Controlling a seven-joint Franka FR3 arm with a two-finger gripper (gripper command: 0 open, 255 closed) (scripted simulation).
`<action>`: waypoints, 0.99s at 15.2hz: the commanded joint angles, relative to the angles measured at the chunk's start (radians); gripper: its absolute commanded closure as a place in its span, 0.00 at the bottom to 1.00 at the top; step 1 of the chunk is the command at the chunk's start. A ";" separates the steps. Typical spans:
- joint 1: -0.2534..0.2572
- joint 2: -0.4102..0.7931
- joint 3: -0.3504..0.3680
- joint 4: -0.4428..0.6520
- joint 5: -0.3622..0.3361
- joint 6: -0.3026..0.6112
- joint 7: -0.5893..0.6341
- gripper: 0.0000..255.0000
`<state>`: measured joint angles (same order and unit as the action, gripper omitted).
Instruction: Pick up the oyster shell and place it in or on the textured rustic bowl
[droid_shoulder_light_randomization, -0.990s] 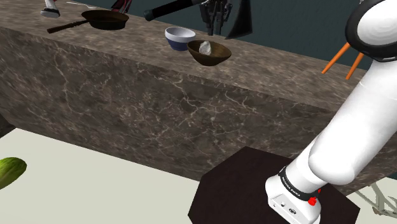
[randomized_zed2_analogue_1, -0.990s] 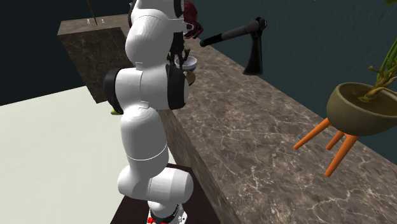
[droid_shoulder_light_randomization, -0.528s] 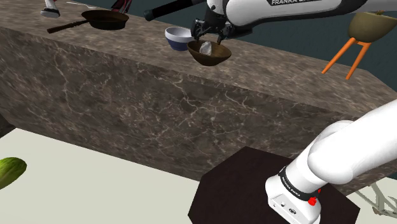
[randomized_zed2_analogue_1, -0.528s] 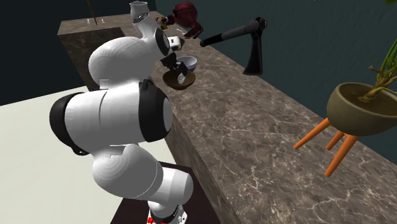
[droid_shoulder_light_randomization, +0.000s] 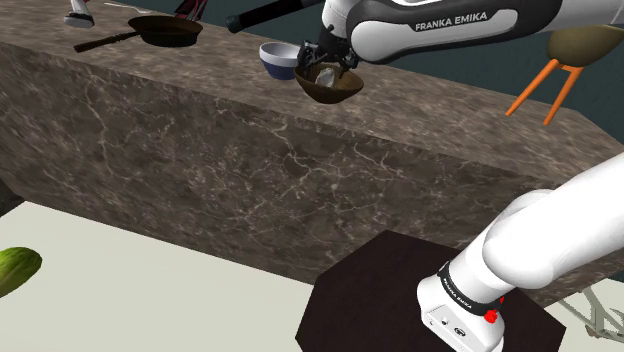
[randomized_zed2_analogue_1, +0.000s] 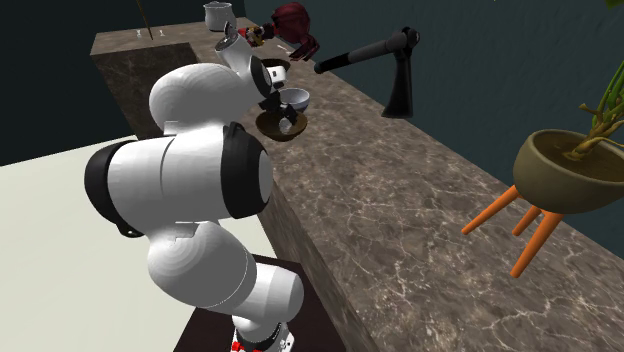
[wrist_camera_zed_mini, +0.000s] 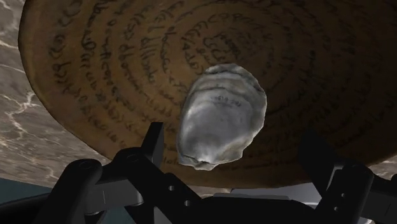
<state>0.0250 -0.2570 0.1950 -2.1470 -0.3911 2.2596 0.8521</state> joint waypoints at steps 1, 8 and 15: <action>0.000 0.001 0.000 0.000 -0.001 0.002 0.001 0.00; 0.000 0.001 0.000 0.000 -0.001 0.002 0.001 1.00; 0.000 0.001 0.000 0.000 -0.001 0.002 0.001 1.00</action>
<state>0.0244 -0.2560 0.1946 -2.1467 -0.3920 2.2616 0.8526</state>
